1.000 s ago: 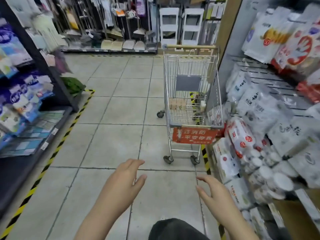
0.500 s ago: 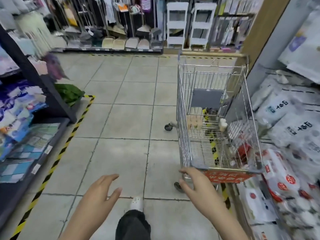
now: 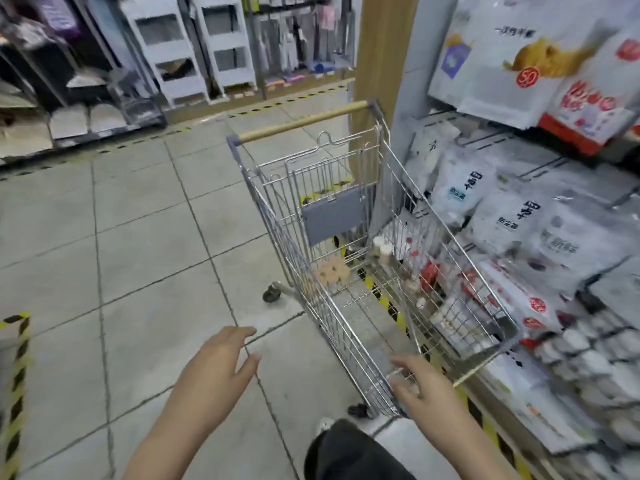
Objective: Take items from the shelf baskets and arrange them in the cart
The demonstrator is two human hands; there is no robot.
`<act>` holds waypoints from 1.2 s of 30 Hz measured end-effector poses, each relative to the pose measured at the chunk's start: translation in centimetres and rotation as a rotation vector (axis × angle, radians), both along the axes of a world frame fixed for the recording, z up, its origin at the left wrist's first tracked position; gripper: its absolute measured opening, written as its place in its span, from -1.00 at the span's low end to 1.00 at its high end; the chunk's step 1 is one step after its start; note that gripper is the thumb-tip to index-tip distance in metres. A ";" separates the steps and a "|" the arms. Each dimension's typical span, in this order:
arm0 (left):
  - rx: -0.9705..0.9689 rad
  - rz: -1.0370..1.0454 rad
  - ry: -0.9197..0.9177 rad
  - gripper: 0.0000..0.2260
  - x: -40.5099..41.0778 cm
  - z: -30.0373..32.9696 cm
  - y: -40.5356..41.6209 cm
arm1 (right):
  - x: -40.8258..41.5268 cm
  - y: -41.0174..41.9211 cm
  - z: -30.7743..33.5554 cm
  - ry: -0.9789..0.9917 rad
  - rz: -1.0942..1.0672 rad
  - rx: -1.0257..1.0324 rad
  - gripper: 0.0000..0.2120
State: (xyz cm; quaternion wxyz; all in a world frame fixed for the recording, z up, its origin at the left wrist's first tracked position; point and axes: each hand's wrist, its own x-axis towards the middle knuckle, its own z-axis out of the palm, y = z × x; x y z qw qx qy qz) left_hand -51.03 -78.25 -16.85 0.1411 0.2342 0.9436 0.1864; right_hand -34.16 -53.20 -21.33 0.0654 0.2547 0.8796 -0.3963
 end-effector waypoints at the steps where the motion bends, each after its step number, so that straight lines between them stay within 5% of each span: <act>1: 0.005 -0.050 -0.005 -0.66 -1.5 -0.1 1.4 | -0.5 0.7 -0.4 -0.018 -0.043 -0.011 -0.68; 7: 0.020 -0.281 -0.049 -0.63 -9.5 -0.5 8.6 | -7.0 4.2 -2.4 -0.087 -0.230 -0.023 -0.69; 22: -0.066 -0.432 -0.155 -0.66 -28.0 -3.6 17.7 | -22.2 8.9 -4.4 -0.040 -0.419 -0.039 -0.72; 36: -0.297 -0.936 -0.315 -0.78 -39.4 -17.3 38.2 | -29.9 16.3 -14.6 -0.338 -0.728 -0.233 -0.72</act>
